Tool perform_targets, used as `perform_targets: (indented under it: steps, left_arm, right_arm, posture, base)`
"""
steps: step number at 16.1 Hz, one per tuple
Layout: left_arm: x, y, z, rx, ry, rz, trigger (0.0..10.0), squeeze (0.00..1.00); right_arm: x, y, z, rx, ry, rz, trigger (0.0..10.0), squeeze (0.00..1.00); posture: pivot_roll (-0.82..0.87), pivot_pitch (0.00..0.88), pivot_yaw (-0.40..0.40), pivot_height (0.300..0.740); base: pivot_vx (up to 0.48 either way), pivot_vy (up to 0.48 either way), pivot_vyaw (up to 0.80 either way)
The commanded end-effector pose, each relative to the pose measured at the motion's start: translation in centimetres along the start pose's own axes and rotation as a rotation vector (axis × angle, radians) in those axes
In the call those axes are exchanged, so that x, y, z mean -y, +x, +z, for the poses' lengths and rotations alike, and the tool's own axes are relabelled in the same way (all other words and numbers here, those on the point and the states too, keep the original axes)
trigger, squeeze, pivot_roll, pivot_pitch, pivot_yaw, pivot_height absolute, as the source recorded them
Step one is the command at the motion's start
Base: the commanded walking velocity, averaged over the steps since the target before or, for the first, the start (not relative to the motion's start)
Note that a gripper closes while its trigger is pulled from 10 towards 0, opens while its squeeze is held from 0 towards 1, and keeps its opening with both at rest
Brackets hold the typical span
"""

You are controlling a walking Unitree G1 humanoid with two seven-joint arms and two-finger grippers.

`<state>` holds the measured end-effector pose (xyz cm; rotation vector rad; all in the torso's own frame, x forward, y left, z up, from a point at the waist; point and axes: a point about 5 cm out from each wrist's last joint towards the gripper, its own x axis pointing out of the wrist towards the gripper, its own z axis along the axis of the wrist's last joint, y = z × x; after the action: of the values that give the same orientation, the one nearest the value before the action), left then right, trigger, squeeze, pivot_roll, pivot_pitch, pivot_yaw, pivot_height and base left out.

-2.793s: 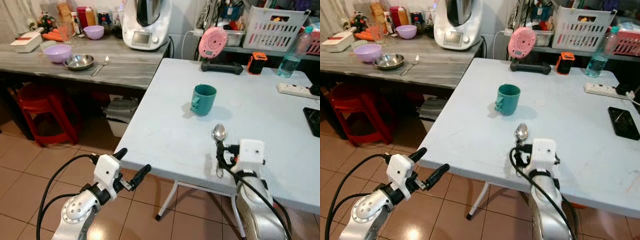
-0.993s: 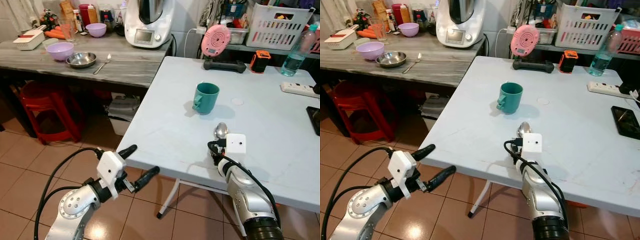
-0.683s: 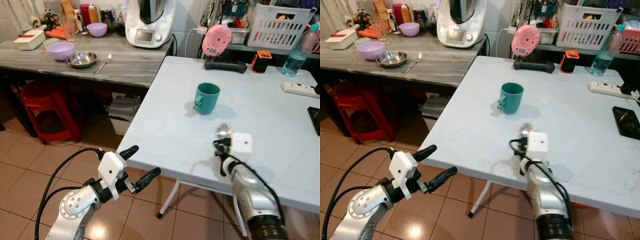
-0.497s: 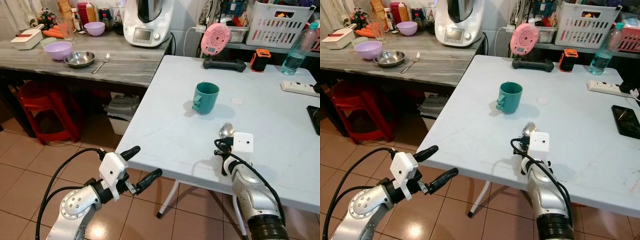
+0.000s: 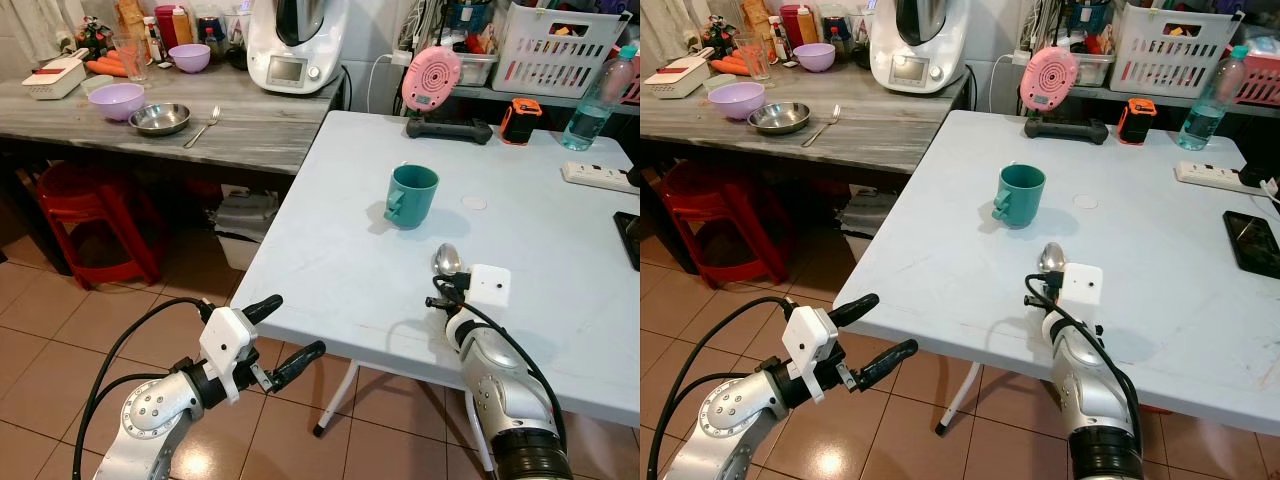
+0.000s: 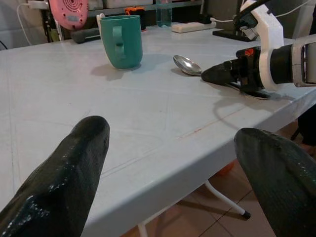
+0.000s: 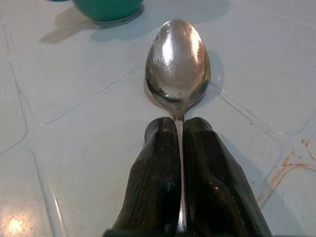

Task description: Setting the table

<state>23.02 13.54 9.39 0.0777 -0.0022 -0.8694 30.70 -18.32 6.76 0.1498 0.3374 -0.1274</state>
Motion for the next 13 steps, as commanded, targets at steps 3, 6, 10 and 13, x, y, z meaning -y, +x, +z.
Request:
perform_targets:
  steps: [3,6,10,13]
  left_arm:
    - [-1.4,0.4,0.3,0.015,0.034,0.110,10.0,0.00]
    - [-4.1,0.5,0.0,0.003,0.010,0.344,10.0,0.00]
    - [-5.9,0.6,-0.4,-0.003,-0.024,0.565,10.0,0.00]
    - [-6.3,0.9,-0.4,0.023,-0.060,0.618,10.0,0.00]
  right_arm:
    - [0.3,-0.2,-0.6,-0.033,0.085,-0.047,0.0,0.00]
    - [0.2,-0.7,1.7,0.071,0.106,-0.077,0.0,0.00]
    - [0.1,-2.5,4.0,0.242,0.037,-0.094,3.9,0.00]
    - [0.3,-3.4,4.6,0.312,-0.017,-0.102,10.0,0.00]
  posture:
    - [0.03,0.000,0.024,0.740]
    - [0.03,0.000,0.017,0.740]
    - [0.02,0.000,0.004,0.740]
    - [0.01,0.000,0.001,0.740]
  base:
    - [0.000,0.000,0.00]
    - [0.000,0.000,0.00]
    - [0.000,0.000,0.00]
    - [0.000,0.000,0.00]
